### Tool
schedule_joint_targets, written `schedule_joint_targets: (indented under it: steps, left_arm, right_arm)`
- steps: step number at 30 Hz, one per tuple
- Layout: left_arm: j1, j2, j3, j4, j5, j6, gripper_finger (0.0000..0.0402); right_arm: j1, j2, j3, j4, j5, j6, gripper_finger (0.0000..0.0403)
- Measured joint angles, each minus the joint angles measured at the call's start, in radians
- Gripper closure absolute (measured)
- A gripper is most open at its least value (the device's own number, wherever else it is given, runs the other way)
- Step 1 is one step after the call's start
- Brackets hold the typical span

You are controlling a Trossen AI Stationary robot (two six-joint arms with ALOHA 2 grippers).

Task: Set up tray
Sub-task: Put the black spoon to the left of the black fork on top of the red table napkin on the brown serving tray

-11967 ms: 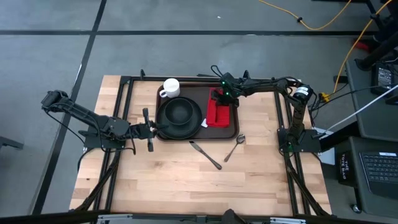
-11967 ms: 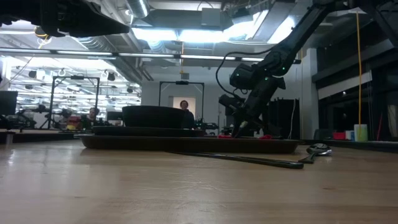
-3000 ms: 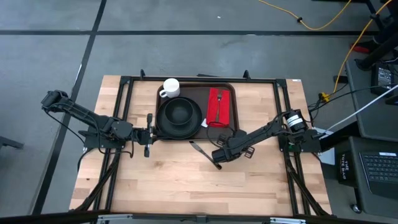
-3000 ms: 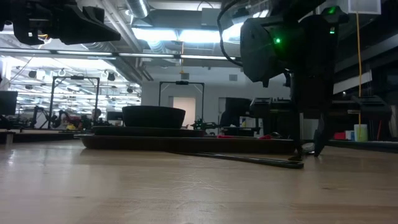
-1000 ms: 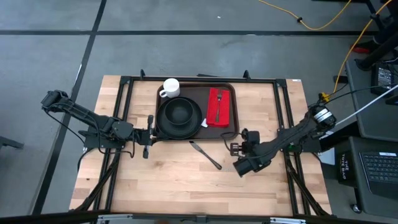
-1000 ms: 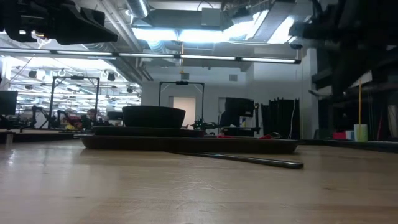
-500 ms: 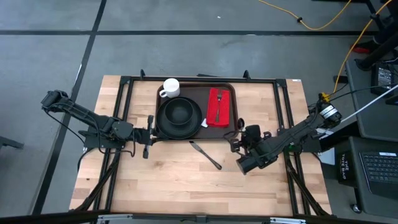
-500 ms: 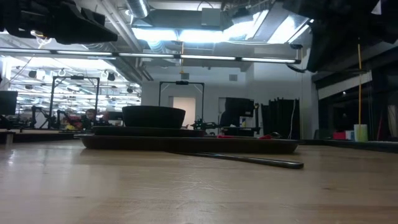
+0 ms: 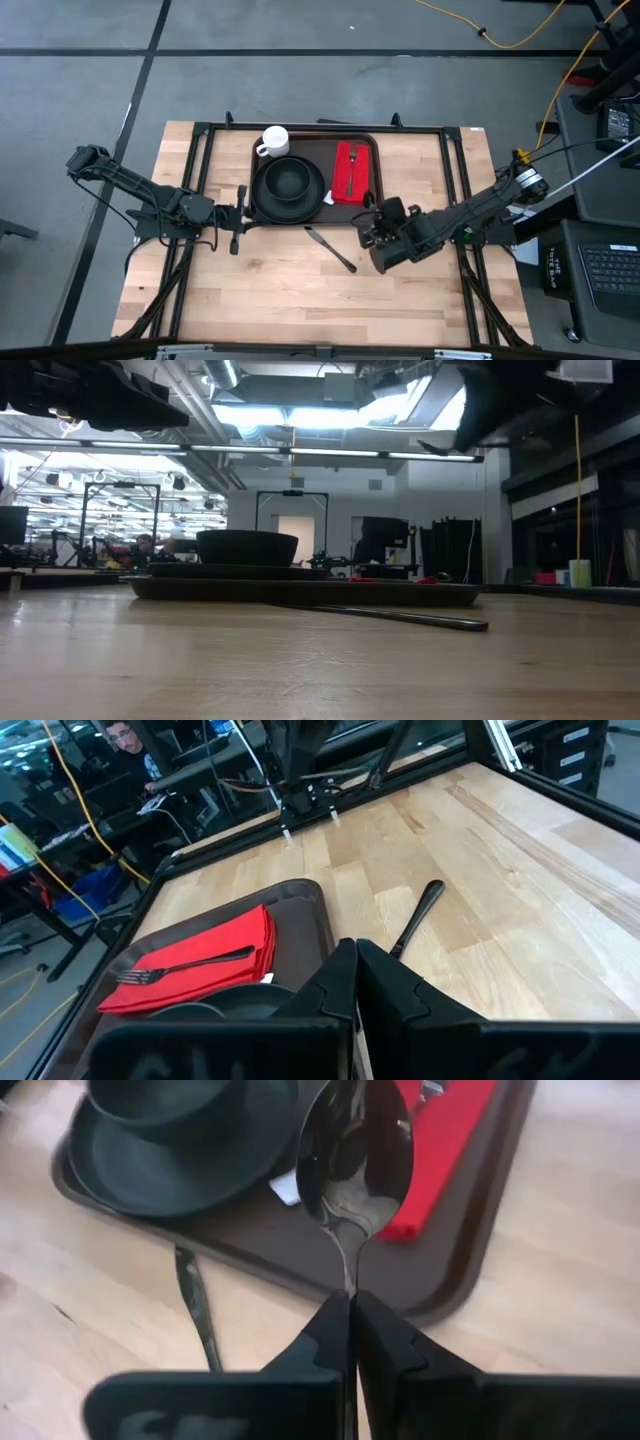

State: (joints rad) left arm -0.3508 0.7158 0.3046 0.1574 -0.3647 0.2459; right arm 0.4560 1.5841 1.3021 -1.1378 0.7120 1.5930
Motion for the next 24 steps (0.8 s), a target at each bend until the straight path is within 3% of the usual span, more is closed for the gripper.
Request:
schedule_joint_targets:
  steps: [4, 15, 24]
  left_arm:
    - [0.0, 0.0, 0.0, 0.0, 0.0, 0.0, 0.0396]
    - [0.0, 0.0, 0.0, 0.0, 0.0, 0.0, 0.0395]
    - [0.0, 0.0, 0.0, -0.001, 0.0, 0.001, 0.0396]
  right_arm:
    - [-0.042, 0.0, 0.055, 0.031, 0.003, -0.119, 0.039]
    - [-0.199, 0.0, 0.111, 0.318, -0.004, -0.553, 0.039]
    - [-0.376, 0.022, 0.111, 0.473, -0.087, -0.698, 0.039]
